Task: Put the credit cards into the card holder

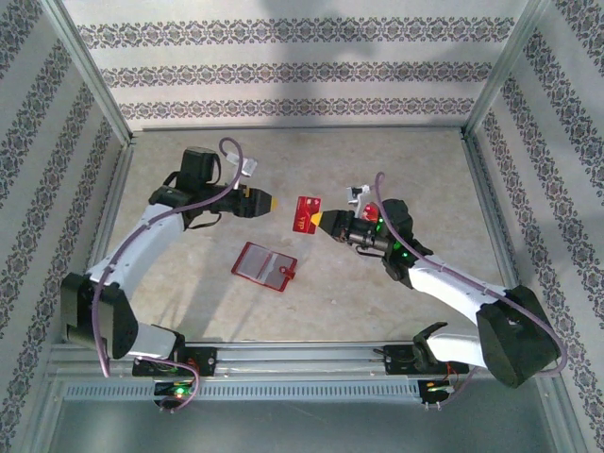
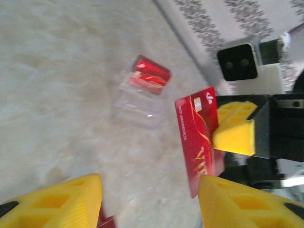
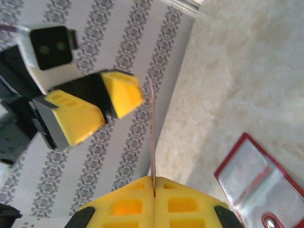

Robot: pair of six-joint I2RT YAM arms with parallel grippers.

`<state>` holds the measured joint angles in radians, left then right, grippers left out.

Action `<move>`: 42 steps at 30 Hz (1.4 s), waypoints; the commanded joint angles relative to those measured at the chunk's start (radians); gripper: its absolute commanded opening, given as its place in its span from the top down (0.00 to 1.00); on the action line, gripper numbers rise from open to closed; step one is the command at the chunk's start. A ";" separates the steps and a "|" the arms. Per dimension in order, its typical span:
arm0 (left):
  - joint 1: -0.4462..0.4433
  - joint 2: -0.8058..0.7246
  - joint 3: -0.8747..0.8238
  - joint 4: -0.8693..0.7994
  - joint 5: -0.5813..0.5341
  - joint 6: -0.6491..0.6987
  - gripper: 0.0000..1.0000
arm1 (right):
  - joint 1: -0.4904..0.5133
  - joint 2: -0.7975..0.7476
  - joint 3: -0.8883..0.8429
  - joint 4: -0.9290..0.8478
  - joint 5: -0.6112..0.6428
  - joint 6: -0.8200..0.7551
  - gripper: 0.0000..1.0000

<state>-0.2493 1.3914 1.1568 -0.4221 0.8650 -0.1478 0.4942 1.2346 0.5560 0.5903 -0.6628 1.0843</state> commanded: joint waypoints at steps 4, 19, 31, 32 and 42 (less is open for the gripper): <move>0.038 -0.058 -0.046 -0.292 -0.216 0.267 0.52 | 0.074 0.007 -0.038 -0.053 0.081 -0.001 1.00; 0.040 0.177 -0.074 -0.382 -0.304 0.340 1.00 | 0.281 0.223 -0.064 0.017 0.249 0.224 1.00; 0.034 0.320 -0.046 -0.372 -0.376 0.318 1.00 | 0.319 0.404 0.000 0.122 0.207 0.280 1.00; 0.034 0.322 -0.050 -0.368 -0.374 0.319 1.00 | 0.319 0.400 0.001 0.118 0.210 0.277 1.00; 0.028 0.371 -0.041 -0.362 -0.371 0.320 1.00 | 0.328 0.480 0.036 0.151 0.173 0.281 1.00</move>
<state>-0.2207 1.7493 1.1011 -0.7666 0.5030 0.1612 0.8097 1.6936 0.5682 0.6952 -0.4686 1.3567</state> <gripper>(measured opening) 0.048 0.051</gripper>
